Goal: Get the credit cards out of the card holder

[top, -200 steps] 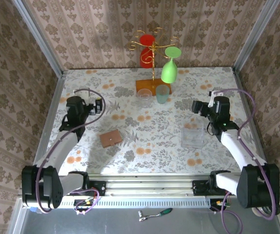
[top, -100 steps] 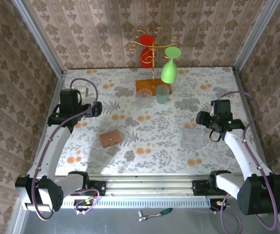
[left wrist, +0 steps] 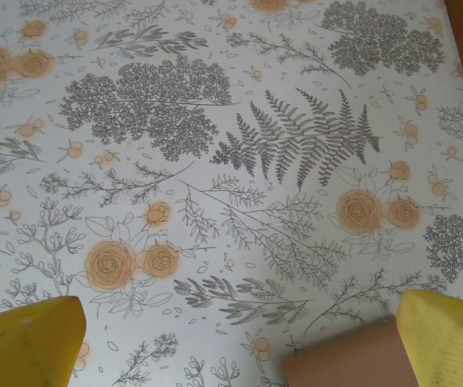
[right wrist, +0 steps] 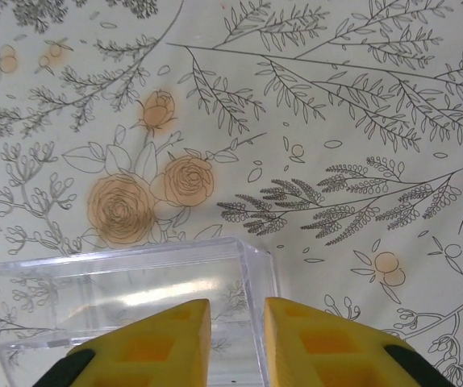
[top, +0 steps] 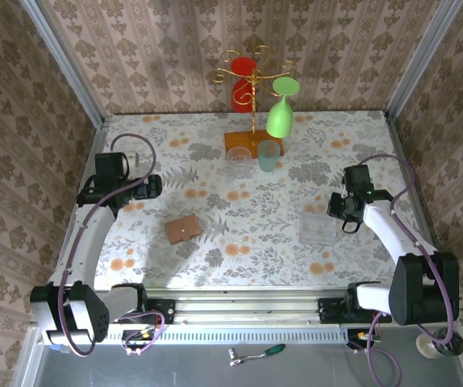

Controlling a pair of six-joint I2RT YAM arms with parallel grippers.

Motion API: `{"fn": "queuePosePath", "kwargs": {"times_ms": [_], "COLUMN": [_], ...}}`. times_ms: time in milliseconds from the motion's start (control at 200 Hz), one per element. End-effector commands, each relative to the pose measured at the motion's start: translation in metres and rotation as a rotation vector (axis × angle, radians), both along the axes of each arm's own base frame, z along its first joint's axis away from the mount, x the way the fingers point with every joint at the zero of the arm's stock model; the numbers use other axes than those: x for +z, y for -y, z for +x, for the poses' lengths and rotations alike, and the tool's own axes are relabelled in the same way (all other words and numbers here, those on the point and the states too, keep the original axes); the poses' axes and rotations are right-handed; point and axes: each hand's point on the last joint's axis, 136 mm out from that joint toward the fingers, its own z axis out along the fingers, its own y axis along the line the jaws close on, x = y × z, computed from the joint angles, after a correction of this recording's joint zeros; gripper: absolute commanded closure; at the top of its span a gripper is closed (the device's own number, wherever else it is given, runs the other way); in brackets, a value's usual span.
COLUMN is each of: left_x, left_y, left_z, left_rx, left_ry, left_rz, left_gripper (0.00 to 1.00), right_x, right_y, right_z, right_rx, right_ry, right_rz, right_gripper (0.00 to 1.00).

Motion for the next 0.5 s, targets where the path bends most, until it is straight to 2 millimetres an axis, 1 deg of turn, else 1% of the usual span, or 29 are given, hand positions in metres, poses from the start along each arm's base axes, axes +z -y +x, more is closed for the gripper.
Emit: {"fn": "queuePosePath", "kwargs": {"times_ms": [0,175,380,495], "left_x": [-0.005,-0.006,-0.006,-0.007], "left_y": [0.001,0.0,-0.002,-0.002], "left_z": [-0.001,-0.001,-0.002,-0.002], "left_rx": [-0.004,-0.003,0.005,0.004], "left_ry": [-0.018,-0.024,-0.024,-0.024], "left_rz": [-0.011,-0.007,0.004,0.007], "left_gripper": [0.0,0.0,0.0,0.0], "right_x": [-0.004,-0.012,-0.016,-0.018], "right_y": [0.004,0.005,0.007,0.007], "right_z": [0.003,0.007,0.008,0.008], "right_rx": [0.011,0.015,0.015,0.016], "right_ry": [-0.026,-0.045,-0.056,-0.063], "right_rz": [-0.031,-0.037,-0.051,-0.053], "right_gripper": [0.77,0.78,0.81,0.85]}}
